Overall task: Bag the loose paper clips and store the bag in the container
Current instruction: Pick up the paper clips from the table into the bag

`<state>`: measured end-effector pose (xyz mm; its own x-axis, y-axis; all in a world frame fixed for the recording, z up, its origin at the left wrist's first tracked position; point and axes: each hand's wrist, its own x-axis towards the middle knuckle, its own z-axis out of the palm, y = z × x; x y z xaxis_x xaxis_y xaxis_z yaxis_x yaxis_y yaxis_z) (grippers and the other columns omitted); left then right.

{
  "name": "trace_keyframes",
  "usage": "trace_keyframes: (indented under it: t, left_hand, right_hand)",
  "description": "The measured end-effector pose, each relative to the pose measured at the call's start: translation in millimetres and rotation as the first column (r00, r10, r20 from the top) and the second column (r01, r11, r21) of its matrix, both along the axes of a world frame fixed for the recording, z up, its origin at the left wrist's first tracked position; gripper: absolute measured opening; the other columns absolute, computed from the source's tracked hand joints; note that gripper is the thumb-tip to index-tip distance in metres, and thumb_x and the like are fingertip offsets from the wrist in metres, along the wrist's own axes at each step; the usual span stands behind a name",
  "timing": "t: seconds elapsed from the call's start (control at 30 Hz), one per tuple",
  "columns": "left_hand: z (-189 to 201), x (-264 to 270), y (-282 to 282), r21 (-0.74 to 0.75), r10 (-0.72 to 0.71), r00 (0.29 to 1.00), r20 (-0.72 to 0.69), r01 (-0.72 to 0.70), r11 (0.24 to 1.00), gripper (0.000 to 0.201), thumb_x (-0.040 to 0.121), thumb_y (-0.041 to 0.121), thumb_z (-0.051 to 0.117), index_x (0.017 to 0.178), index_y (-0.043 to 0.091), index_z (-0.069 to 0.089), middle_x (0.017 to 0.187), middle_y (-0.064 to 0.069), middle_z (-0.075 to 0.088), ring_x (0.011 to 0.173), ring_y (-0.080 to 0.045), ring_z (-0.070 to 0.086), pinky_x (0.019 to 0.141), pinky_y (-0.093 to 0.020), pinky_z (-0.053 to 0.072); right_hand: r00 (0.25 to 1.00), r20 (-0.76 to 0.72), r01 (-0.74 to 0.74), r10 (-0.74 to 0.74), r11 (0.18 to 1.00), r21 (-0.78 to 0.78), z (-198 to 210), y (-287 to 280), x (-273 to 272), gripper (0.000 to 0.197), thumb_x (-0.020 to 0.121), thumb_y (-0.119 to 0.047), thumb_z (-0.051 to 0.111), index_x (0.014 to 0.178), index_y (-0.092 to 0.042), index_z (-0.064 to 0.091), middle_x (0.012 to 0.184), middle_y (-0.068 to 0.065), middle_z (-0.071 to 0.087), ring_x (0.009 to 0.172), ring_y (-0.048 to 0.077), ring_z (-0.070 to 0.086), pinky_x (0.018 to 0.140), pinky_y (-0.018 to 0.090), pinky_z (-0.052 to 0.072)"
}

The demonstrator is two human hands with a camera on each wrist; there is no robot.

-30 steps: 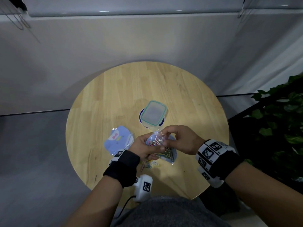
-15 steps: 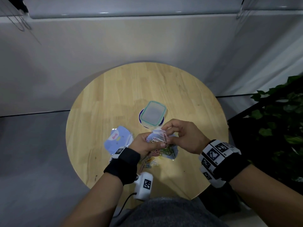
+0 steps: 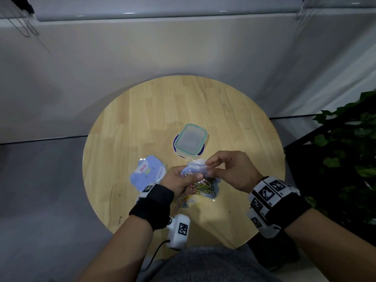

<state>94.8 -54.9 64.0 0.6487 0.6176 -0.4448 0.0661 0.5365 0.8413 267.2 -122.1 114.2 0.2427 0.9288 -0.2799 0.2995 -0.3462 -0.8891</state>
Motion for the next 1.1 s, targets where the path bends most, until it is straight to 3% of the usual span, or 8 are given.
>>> trace_keyframes:
  t: [0.2,0.37,0.47,0.6,0.77,0.97,1.03,1.1]
  left_hand:
    - [6.1,5.1,0.7,-0.004,0.038,0.999,0.011,-0.038,0.999,0.013,0.080,-0.002,0.065,0.092,-0.001,0.069,0.073,-0.003,0.073,0.065,-0.013,0.067,0.057,-0.022,0.052]
    - [7.8,5.5,3.0,0.074,0.027,0.995,-0.100,-0.020,0.997,0.014,0.081,0.021,0.071,0.086,0.008,0.071,0.066,-0.002,0.071,0.056,-0.011,0.063,0.054,-0.023,0.050]
    - [6.0,7.4,11.4,0.321,0.075,0.968,-0.238,0.006,0.947,0.072,0.052,0.048,0.080,0.116,0.021,0.061,0.101,-0.005,0.067,0.082,-0.014,0.063,0.075,-0.032,0.052]
    - [10.9,8.5,12.2,0.635,0.105,0.769,-0.631,0.434,0.639,0.134,0.036,0.059,0.084,0.145,0.025,0.013,0.141,0.000,0.029,0.126,-0.018,0.030,0.105,-0.036,0.033]
    - [-1.1,6.4,12.6,0.710,0.297,0.756,-0.583,0.296,0.639,0.095,0.059,0.051,0.052,0.142,0.014,0.023,0.135,-0.007,0.038,0.122,-0.029,0.036,0.096,-0.041,0.039]
    - [-19.6,-28.6,21.9,0.676,0.325,0.695,-0.642,0.312,0.668,0.089,0.049,0.041,0.062,0.131,0.020,0.033,0.121,-0.001,0.041,0.111,-0.027,0.040,0.088,-0.035,0.041]
    - [-28.7,-40.2,18.5,0.665,0.355,0.673,-0.649,0.276,0.694,0.090,0.052,0.040,0.068,0.132,0.021,0.031,0.124,0.001,0.040,0.113,-0.026,0.040,0.088,-0.031,0.039]
    - [-38.1,-51.4,12.8,0.664,0.385,0.656,-0.649,0.240,0.708,0.091,0.056,0.033,0.077,0.134,0.019,0.031,0.127,0.002,0.040,0.115,-0.024,0.040,0.083,-0.025,0.035]
  right_hand:
    - [0.992,-0.068,-0.115,0.103,0.972,-0.204,-1.4,4.1,-6.1,0.029,0.066,0.012,0.071,0.084,-0.010,0.069,0.084,0.012,0.073,0.080,0.017,0.069,0.080,0.032,0.056]
    - [0.987,-0.022,-0.159,0.158,0.961,-0.225,-5.9,13.6,-2.0,0.016,0.076,0.004,0.067,0.086,-0.006,0.074,0.075,0.004,0.072,0.070,0.002,0.065,0.071,0.018,0.051]
    - [0.991,0.126,-0.015,0.038,0.983,-0.181,-13.2,22.5,-1.2,0.014,0.077,-0.004,0.068,0.084,-0.015,0.076,0.082,0.004,0.075,0.080,0.012,0.069,0.078,0.030,0.055]
    - [0.947,0.320,0.025,0.022,0.990,-0.142,-13.3,35.0,-24.7,0.010,0.079,-0.015,0.065,0.083,-0.017,0.074,0.087,0.002,0.075,0.084,0.018,0.067,0.078,0.033,0.055]
    - [0.946,0.321,-0.030,0.054,0.996,-0.078,-13.2,43.6,-64.4,0.012,0.081,-0.014,0.062,0.085,-0.005,0.070,0.086,0.015,0.072,0.085,0.031,0.064,0.073,0.034,0.052]
    - [0.961,0.207,0.193,-0.184,0.981,-0.025,-23.0,44.7,-40.5,0.011,0.079,-0.030,0.062,0.075,-0.022,0.070,0.078,-0.002,0.075,0.076,0.017,0.069,0.074,0.032,0.055]
    - [0.940,0.256,0.269,-0.227,0.952,-0.146,-49.6,37.2,-18.6,0.011,0.075,-0.032,0.060,0.075,-0.021,0.062,0.078,0.003,0.072,0.076,0.028,0.067,0.072,0.039,0.056]
    - [0.932,0.360,0.204,-0.044,0.883,-0.421,-79.0,20.1,-6.9,0.018,0.076,-0.029,0.065,0.090,-0.018,0.060,0.096,0.009,0.068,0.089,0.030,0.064,0.074,0.032,0.051]
